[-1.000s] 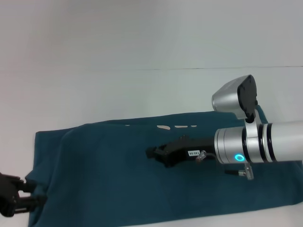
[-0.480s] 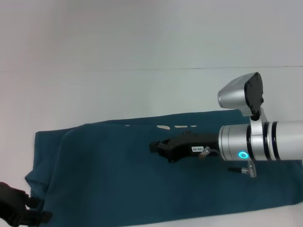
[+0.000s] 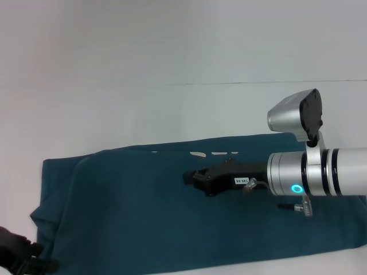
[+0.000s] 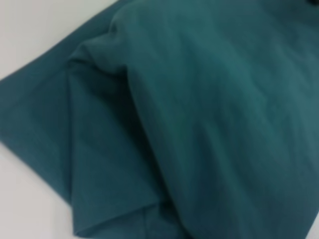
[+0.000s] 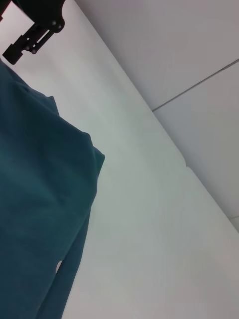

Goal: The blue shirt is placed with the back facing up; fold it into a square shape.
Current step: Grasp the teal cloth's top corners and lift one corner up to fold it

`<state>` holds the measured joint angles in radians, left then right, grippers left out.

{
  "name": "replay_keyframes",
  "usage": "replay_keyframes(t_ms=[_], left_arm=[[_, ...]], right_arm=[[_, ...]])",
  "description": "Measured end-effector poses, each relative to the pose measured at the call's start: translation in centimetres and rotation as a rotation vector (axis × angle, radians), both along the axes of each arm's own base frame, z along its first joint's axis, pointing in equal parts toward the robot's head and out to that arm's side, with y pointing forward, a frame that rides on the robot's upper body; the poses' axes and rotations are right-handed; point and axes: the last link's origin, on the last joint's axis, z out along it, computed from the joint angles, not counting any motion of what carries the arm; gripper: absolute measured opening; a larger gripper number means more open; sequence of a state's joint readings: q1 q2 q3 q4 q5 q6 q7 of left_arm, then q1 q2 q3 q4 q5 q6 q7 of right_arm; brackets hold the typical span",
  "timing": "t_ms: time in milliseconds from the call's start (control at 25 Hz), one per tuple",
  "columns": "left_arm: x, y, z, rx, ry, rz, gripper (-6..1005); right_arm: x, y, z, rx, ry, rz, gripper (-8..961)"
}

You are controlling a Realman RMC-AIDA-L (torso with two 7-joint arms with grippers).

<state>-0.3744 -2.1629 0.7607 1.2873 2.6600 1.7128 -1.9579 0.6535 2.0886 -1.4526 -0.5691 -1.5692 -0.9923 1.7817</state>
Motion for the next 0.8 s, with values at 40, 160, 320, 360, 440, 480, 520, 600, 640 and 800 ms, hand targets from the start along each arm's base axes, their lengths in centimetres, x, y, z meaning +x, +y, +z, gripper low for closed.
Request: replay_keyframes(t_ms=[40,160,320,360,440,480,520,600,640,800], left_arm=[[-0.1,0.0,0.0,-0.001,0.004,0.001,528],[-0.4,0.0,-0.2,-0.003,0.011,0.004,528],[-0.4,0.0,-0.4,-0.017,0.012,0.001,528],[-0.3,0.0,-0.5,-0.020,0.013,-0.001,528],[-0.2,0.0,-0.6,-0.027,0.012,-0.004,528],[-0.2,0.0,-0.7,-0.032,0.011,-0.005,528],[-0.1,0.0,-0.8,-0.035,0.009,-0.005,528],[-0.1,0.0,-0.9,-0.040,0.002,-0.005,527],[0.0,0.0,-1.0,-0.043,-0.002,-0.006,527],[0.2,0.2,-1.3,-0.055,-0.012,-0.008,527]], right_arm=[[0.0,0.0,0.0,0.000,0.000,0.000,4],[0.0,0.0,0.0,0.000,0.001,0.000,4],[0.0,0.0,0.0,0.001,0.001,-0.002,3],[0.1,0.0,0.0,0.001,0.001,-0.002,4],[0.1,0.0,0.0,0.002,0.001,-0.004,4],[0.1,0.0,0.0,0.004,0.001,-0.006,4],[0.2,0.0,0.1,0.006,0.001,-0.007,4],[0.2,0.1,0.2,0.011,0.003,-0.009,3],[0.3,0.1,0.2,0.012,0.003,-0.010,3],[0.3,0.1,0.3,0.013,0.006,-0.010,3]])
